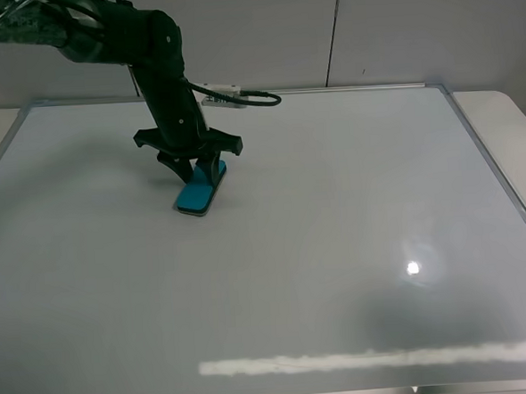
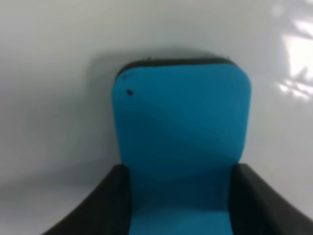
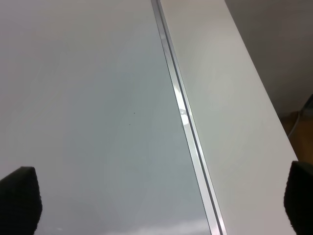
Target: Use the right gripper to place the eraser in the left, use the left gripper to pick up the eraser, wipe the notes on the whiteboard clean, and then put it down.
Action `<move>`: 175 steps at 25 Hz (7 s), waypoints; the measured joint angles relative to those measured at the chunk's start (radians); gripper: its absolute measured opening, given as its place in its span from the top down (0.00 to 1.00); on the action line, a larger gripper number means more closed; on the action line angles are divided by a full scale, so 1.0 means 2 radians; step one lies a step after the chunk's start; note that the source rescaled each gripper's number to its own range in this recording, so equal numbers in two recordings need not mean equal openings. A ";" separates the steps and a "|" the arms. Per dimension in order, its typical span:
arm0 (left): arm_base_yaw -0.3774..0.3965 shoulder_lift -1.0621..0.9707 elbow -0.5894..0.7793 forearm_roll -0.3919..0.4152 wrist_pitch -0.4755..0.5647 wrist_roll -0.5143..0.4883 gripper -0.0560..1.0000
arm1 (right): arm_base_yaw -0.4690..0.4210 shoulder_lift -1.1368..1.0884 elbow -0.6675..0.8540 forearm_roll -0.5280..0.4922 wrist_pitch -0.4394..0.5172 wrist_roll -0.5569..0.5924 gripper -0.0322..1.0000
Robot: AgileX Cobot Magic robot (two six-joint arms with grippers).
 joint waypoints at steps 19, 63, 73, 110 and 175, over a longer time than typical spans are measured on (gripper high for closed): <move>0.209 0.004 -0.021 0.028 -0.024 0.009 0.91 | 0.000 0.000 0.000 0.000 0.000 0.000 0.00; 0.144 0.067 -0.131 0.061 0.048 0.027 0.91 | 0.000 0.000 0.000 0.000 0.000 0.000 0.00; 0.161 0.064 -0.131 0.054 0.053 0.027 0.91 | 0.000 0.000 0.000 0.000 0.000 0.000 0.00; 0.013 -0.230 0.339 -0.009 -0.143 -0.095 0.91 | 0.000 0.000 0.000 0.000 0.000 0.000 0.00; 0.267 -1.108 0.567 0.042 -0.002 0.073 0.00 | 0.000 0.000 0.000 0.000 0.000 0.000 0.00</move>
